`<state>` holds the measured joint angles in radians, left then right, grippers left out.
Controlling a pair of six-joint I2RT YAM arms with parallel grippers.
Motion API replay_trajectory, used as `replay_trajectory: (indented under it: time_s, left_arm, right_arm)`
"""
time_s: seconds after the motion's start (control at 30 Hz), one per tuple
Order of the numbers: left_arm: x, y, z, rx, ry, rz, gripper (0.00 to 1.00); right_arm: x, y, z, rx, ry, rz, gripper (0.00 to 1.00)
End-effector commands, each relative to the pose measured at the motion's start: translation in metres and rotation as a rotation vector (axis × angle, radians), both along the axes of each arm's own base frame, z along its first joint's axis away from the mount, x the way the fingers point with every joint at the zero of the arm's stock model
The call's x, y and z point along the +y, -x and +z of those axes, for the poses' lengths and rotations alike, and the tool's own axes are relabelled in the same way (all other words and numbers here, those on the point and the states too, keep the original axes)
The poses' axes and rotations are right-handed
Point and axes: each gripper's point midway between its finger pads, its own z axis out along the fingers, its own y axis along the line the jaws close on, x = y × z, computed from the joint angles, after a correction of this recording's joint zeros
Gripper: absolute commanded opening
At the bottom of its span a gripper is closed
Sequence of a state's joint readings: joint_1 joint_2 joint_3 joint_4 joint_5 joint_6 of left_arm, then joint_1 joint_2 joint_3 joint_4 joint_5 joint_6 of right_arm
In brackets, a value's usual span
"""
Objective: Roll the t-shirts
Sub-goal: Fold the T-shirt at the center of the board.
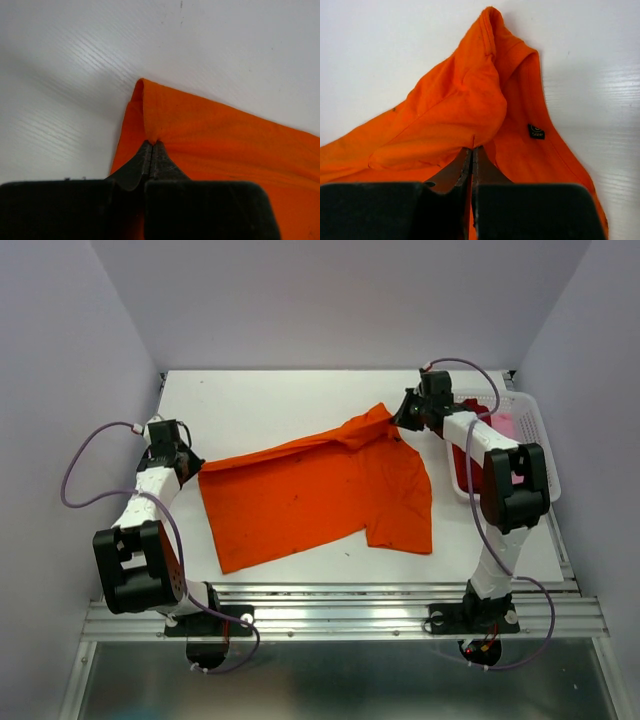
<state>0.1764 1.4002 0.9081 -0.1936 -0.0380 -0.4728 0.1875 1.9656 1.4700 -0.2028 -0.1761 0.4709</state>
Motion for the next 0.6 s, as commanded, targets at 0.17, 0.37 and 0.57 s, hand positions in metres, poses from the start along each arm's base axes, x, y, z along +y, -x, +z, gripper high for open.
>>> replay_trajectory:
  time_s: [0.17, 0.37, 0.57]
  left_arm:
    - [0.001, 0.020, -0.008, 0.041, -0.016, 0.014, 0.00]
    - [-0.001, 0.031, -0.017, 0.093, -0.008, 0.003, 0.00]
    - [-0.001, 0.052, -0.027, 0.171, -0.012, 0.017, 0.08]
  right_arm:
    - [-0.013, 0.005, 0.041, -0.107, 0.025, -0.016, 0.01]
    - [-0.020, 0.027, 0.027, -0.048, 0.056, -0.012, 0.01]
    - [-0.034, 0.048, 0.011, -0.002, 0.106, -0.049, 0.04]
